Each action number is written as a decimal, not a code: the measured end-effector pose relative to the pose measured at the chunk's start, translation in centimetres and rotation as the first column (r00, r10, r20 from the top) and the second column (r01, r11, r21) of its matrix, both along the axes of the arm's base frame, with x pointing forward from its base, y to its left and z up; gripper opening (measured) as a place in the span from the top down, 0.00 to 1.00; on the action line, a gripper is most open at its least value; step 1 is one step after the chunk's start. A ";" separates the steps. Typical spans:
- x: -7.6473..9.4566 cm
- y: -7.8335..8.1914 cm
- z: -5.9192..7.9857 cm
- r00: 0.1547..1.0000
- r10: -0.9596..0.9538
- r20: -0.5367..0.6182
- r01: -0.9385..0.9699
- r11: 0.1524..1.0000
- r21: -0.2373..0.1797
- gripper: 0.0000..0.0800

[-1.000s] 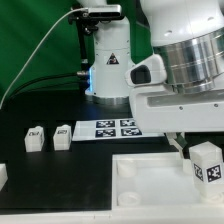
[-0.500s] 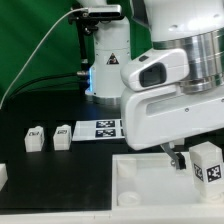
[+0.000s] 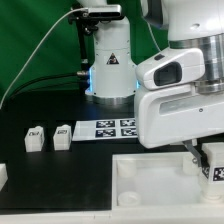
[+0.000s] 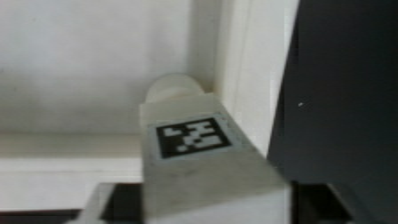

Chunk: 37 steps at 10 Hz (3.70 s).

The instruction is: Assemble one leg

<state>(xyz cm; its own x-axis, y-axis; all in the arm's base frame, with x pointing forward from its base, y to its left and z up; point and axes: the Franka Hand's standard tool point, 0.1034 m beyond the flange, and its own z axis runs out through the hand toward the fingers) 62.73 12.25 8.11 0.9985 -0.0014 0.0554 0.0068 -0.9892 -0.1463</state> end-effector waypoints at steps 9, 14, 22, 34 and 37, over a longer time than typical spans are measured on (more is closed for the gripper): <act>-0.3 -0.4 -0.5 0.211 -0.943 -0.256 0.977 0.206 0.046 0.61; -0.4 0.0 -0.7 0.326 -0.914 -0.241 0.945 0.318 0.072 0.32; 0.0 -1.0 -0.5 0.994 -0.103 0.028 0.103 0.995 0.007 0.19; -0.4 -1.2 -1.0 0.111 -0.968 -0.226 0.994 0.107 0.031 0.63; -0.4 -1.2 -1.0 0.091 -0.967 -0.240 0.996 0.086 0.029 0.63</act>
Offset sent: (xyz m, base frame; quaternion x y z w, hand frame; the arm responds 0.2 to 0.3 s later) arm 0.0028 -0.0029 -0.0055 -0.0138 0.0392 0.3770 0.9253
